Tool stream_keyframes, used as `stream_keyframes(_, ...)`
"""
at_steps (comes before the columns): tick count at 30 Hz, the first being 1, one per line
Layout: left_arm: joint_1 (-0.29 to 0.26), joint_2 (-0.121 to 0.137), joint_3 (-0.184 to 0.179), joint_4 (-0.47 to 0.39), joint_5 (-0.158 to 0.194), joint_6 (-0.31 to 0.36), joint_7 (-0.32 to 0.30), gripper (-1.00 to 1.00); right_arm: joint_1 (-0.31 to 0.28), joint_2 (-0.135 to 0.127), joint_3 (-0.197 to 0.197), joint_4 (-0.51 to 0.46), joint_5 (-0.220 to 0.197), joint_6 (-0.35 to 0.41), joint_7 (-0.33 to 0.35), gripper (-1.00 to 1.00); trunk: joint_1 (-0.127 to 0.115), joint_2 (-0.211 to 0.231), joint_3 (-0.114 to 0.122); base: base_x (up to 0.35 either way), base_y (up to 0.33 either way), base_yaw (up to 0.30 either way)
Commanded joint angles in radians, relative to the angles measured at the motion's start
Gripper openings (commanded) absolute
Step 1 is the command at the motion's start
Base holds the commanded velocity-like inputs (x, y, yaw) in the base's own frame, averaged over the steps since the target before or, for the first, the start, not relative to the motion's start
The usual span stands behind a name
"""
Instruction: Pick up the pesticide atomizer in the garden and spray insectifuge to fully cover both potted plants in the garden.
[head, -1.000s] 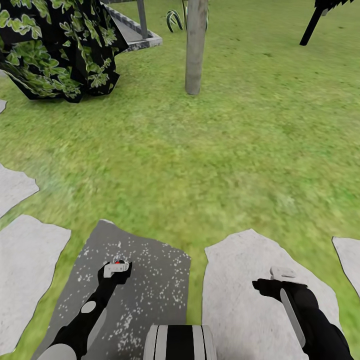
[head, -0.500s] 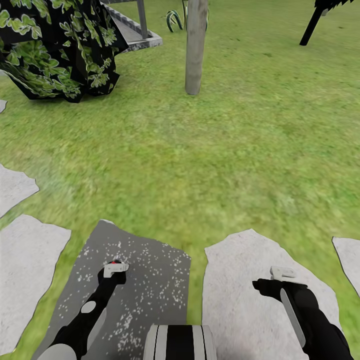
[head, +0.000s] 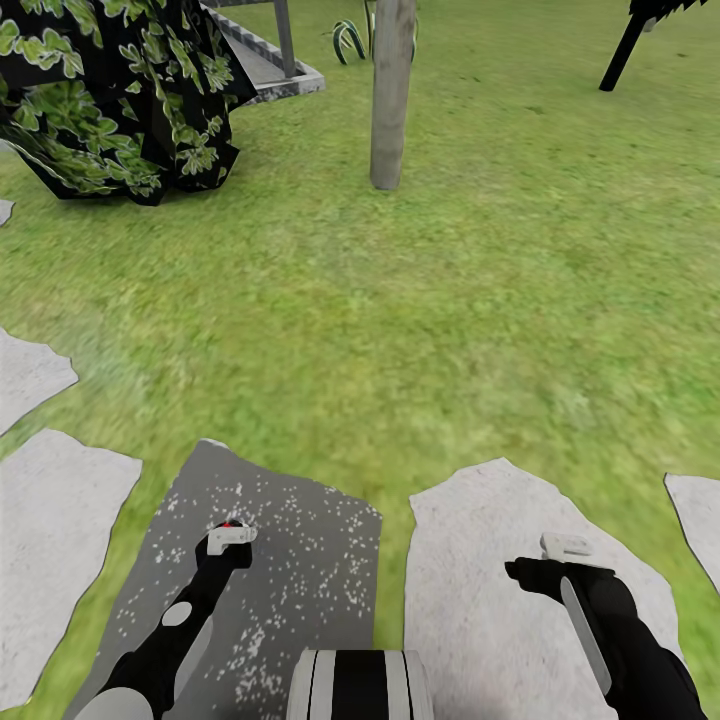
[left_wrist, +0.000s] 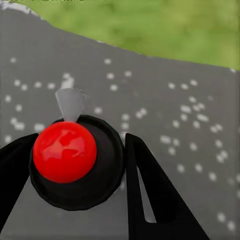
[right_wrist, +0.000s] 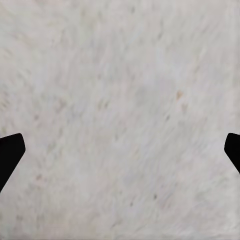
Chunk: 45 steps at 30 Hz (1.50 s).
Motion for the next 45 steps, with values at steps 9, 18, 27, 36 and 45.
stream_keyframes(9, -0.001, -0.001, 0.007, 0.000, -0.004, -0.003, -0.009, -1.00, 0.000, 0.000, -0.001, -0.001, -0.005, 0.004, 0.000, 1.00, 0.000, 0.000, -0.001, 0.000, 0.000, 0.000)
stream_keyframes(18, -0.001, -0.001, 0.008, -0.004, -0.004, -0.003, -0.009, -1.00, 0.000, 0.000, -0.001, -0.001, -0.005, 0.004, 0.000, 1.00, 0.000, 0.000, -0.001, 0.000, 0.000, 0.000)
stream_keyframes(27, -0.001, -0.001, 0.007, -0.006, -0.004, -0.003, -0.009, -1.00, 0.000, 0.000, -0.001, -0.001, -0.005, 0.004, 0.001, 1.00, 0.000, 0.000, -0.001, 0.000, 0.000, 0.000)
stream_keyframes(36, -0.001, -0.001, 0.007, -0.006, -0.003, -0.003, -0.009, -1.00, 0.000, 0.000, -0.001, -0.001, -0.005, 0.004, 0.000, 1.00, 0.000, 0.000, -0.001, 0.000, 0.000, 0.000)
stream_keyframes(45, -0.001, -0.001, 0.006, -0.062, -0.003, 0.007, -0.007, -1.00, 0.001, 0.001, 0.002, 0.001, -0.005, 0.004, 0.000, 1.00, -0.004, 0.002, 0.030, 0.000, 0.000, 0.000)
